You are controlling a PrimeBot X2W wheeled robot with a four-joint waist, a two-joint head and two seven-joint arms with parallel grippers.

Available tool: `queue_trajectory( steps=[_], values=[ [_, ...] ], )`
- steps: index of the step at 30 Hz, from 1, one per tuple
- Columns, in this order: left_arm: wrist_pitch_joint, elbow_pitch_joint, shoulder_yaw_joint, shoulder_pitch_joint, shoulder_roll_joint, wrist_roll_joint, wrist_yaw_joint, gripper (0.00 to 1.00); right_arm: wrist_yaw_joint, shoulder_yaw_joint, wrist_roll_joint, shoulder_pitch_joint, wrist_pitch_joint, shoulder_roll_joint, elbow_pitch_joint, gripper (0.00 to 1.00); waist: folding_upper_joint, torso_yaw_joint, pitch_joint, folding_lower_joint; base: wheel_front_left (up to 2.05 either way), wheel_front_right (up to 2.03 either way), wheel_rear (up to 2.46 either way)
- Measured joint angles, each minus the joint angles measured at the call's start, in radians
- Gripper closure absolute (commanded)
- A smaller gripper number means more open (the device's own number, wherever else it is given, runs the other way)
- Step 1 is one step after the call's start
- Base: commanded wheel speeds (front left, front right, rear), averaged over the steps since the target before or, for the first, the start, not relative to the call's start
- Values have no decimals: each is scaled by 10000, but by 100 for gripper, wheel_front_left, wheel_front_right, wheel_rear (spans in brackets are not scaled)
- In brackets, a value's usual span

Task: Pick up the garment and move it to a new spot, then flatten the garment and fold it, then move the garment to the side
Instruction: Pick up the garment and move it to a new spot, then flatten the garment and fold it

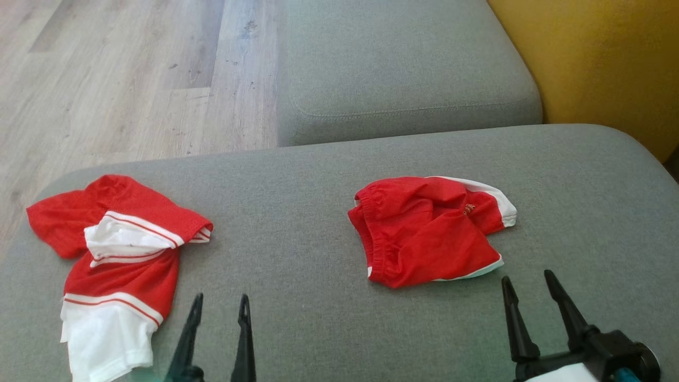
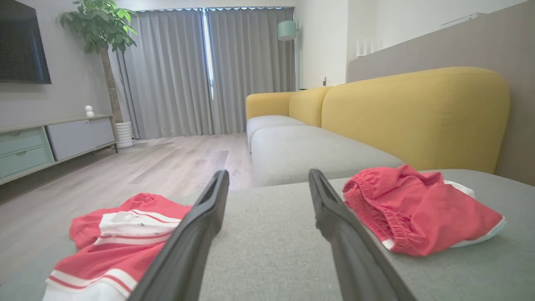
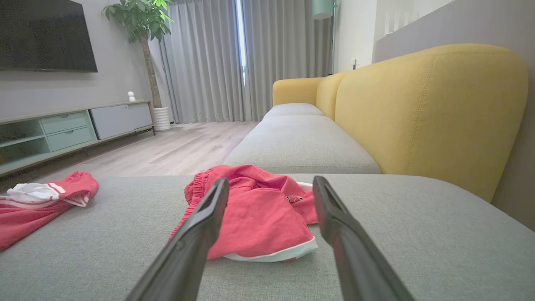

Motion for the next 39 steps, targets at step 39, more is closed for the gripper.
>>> queue_trajectory(
  steps=[39],
  values=[
    [0, 489, 215, 537, -328, 552, 357, 0, 0, -90, -222, 260, 0, 19, -255, 0, 0, 16, -91, 2, 0, 0, 0]
  ],
)
